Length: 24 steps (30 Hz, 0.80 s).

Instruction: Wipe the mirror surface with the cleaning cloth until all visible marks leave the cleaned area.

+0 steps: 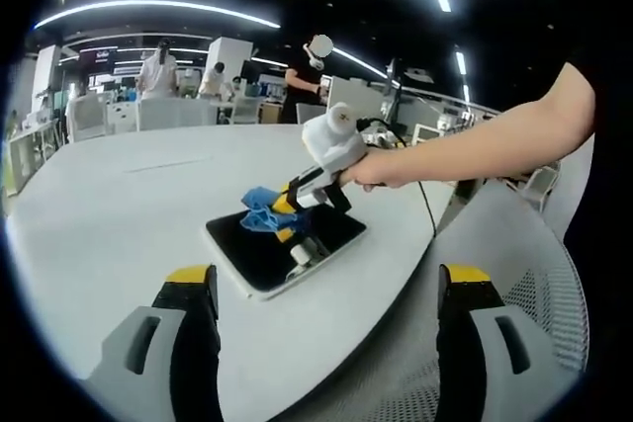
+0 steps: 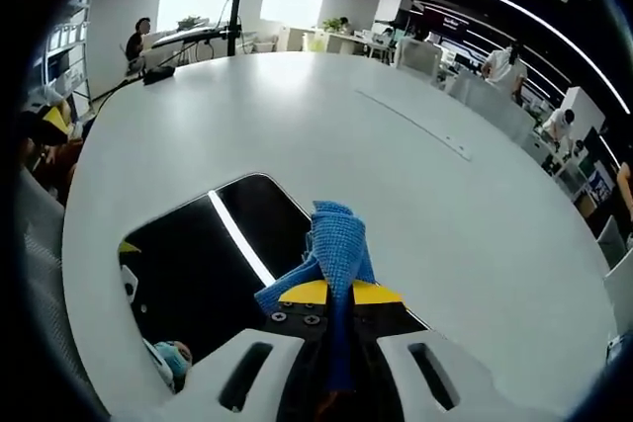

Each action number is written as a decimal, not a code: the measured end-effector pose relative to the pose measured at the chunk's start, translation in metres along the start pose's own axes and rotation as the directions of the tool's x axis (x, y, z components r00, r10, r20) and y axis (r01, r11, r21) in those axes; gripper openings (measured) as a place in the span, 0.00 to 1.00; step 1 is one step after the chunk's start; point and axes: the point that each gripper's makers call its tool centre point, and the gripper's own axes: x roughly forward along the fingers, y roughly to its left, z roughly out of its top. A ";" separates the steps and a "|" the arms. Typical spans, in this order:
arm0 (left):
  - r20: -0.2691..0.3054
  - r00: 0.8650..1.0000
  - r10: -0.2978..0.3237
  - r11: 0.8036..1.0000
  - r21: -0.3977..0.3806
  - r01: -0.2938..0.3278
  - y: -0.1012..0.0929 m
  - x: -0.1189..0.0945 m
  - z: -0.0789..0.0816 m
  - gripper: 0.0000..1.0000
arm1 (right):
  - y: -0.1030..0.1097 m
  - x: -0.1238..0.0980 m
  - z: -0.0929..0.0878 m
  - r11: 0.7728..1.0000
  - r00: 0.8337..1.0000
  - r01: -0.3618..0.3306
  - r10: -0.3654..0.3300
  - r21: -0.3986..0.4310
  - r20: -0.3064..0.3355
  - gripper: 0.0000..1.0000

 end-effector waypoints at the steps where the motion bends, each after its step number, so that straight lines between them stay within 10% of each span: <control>1: 0.000 1.000 0.000 1.000 -0.001 0.000 0.000 0.000 0.000 0.90 | 0.000 0.000 0.000 1.000 1.000 -0.003 0.003 -0.002 -0.002 0.00; 24: -0.040 0.999 0.033 0.999 -0.023 -0.034 0.009 0.000 -0.007 0.91 | -0.025 -0.014 -0.022 1.000 1.000 -0.008 0.008 -0.001 -0.025 0.00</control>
